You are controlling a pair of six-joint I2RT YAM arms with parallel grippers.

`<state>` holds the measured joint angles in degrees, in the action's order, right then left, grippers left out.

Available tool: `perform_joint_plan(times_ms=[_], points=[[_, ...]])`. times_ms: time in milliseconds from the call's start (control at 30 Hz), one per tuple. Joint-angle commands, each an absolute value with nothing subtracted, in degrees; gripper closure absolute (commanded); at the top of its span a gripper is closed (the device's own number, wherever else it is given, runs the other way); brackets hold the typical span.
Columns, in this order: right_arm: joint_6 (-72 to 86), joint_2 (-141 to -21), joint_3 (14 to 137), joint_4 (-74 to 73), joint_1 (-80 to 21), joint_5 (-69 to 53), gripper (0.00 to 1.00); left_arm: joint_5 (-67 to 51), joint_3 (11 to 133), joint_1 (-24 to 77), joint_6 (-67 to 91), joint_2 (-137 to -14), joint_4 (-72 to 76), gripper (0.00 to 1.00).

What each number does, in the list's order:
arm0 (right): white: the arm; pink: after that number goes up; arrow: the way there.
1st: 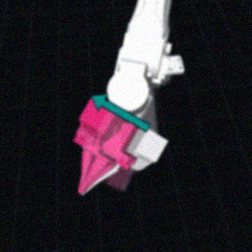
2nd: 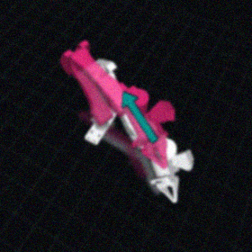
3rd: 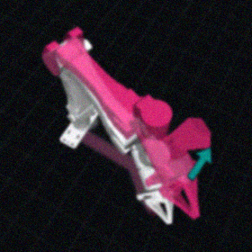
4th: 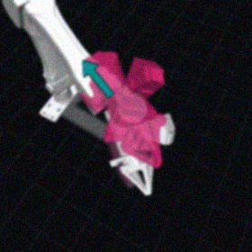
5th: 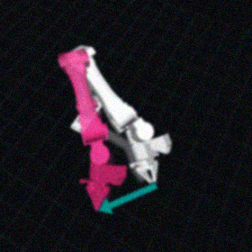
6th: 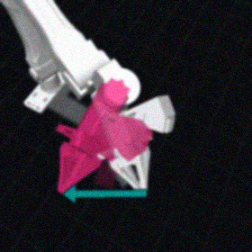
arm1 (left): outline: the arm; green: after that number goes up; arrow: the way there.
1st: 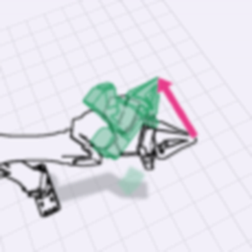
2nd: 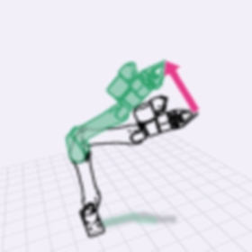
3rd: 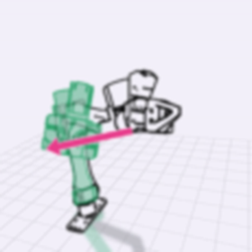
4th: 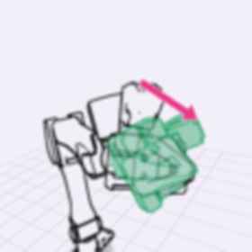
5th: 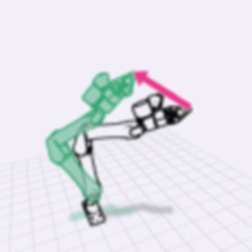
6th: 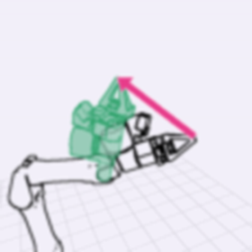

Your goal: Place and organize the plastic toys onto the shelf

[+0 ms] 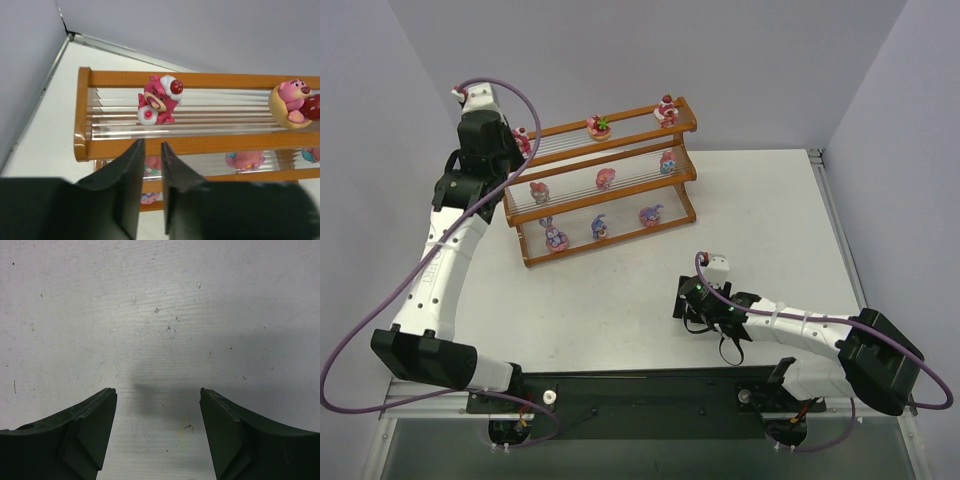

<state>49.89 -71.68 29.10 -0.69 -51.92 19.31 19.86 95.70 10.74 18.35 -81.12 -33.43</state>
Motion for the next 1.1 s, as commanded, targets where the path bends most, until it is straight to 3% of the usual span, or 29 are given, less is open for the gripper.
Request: perform_joint_plan(times_ms=[0, 33, 133, 1067], points=[[50.6, -70.4, 30.3, -2.4, -52.4, 21.6, 0.32, 16.0, 92.6, 10.6, 19.7, -81.2, -31.3, 0.79], [50.6, -70.4, 30.2, -2.4, -52.4, 21.5, 0.32, 15.6, 91.9, 10.6, 19.8, -81.3, -31.0, 0.84], [50.7, -70.4, 30.1, -2.3, -52.4, 21.5, 0.32, 16.1, 91.3, 10.5, 20.0, -82.3, -30.6, 0.86], [50.1, -72.9, 30.8, -1.6, -52.3, 22.1, 0.32, 18.3, 95.9, 10.5, 19.0, -90.8, -28.7, 0.89]])
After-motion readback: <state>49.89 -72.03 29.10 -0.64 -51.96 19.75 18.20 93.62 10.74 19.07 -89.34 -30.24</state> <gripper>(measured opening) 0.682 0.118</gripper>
